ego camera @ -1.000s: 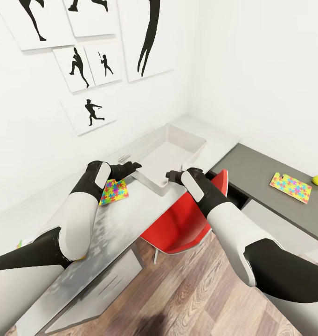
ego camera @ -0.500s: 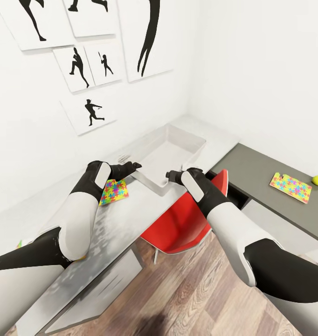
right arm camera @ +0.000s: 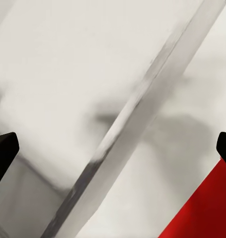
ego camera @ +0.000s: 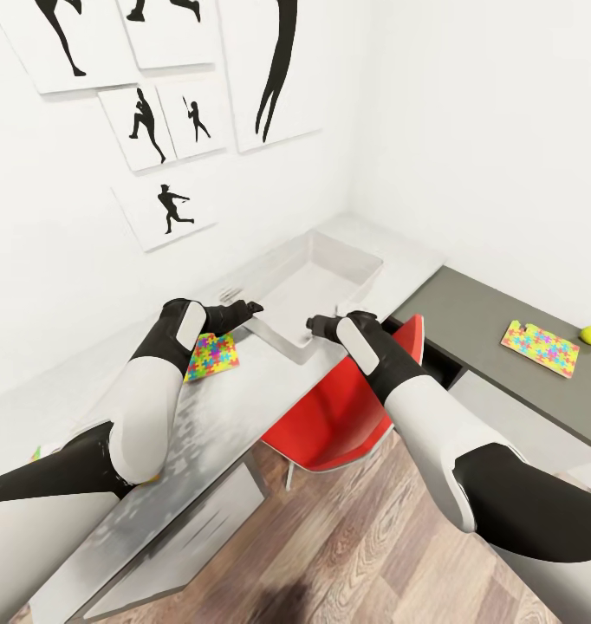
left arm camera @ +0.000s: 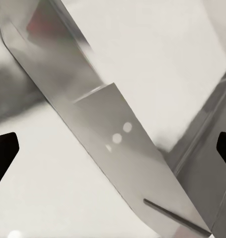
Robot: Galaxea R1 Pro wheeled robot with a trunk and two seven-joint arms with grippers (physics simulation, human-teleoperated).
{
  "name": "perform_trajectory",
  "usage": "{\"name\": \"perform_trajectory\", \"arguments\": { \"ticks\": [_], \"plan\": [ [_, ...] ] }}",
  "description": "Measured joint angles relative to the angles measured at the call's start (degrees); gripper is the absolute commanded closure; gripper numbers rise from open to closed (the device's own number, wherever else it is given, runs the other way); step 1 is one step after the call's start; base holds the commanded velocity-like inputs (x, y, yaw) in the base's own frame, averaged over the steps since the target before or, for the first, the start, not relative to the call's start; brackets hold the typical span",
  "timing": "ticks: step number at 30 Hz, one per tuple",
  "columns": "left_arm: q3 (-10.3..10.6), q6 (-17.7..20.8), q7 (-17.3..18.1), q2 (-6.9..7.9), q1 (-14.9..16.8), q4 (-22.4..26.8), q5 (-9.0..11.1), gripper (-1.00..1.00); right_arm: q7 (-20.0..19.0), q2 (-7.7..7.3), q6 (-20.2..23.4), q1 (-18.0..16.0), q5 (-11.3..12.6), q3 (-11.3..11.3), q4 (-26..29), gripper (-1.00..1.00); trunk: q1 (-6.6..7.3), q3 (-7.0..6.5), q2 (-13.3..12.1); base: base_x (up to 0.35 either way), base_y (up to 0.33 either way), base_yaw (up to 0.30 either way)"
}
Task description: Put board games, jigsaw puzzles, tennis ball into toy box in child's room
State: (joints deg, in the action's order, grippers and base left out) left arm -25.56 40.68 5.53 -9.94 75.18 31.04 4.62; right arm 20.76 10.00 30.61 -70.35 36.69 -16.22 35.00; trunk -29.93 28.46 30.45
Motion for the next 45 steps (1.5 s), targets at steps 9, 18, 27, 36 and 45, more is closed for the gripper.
{"name": "perform_trajectory", "arguments": {
  "ticks": [9,18,27,36,45],
  "plan": [
    [0.0,0.0,0.0,0.00,0.0,0.0,0.0,-1.00,-0.2,0.00,-0.2,0.0,0.0,0.0,0.0,-1.00,0.00,0.00,0.0,0.000,0.000,0.000],
    [0.0,0.0,0.0,0.00,0.0,0.0,0.0,-1.00,-0.2,0.00,-0.2,0.0,0.0,0.0,0.0,-1.00,0.00,-0.39,0.0,-0.027,0.000,0.000],
    [0.0,0.0,0.0,0.00,0.0,0.0,0.0,-1.00,-0.2,0.00,-0.2,0.0,0.0,0.0,0.0,-1.00,0.00,-1.19,0.0,-0.035,0.000,0.000],
    [0.0,0.0,0.0,0.00,0.0,0.0,0.0,-1.00,-0.2,0.00,-0.2,0.0,0.0,0.0,0.0,-1.00,0.00,-2.02,0.0,-0.003,0.000,0.000],
    [0.0,-0.1,0.0,0.00,0.0,0.0,0.0,-1.00,-0.2,0.00,-0.2,0.0,0.0,0.0,0.0,-1.00,0.00,-2.86,0.0,0.000,0.000,0.000]
  ]
}}
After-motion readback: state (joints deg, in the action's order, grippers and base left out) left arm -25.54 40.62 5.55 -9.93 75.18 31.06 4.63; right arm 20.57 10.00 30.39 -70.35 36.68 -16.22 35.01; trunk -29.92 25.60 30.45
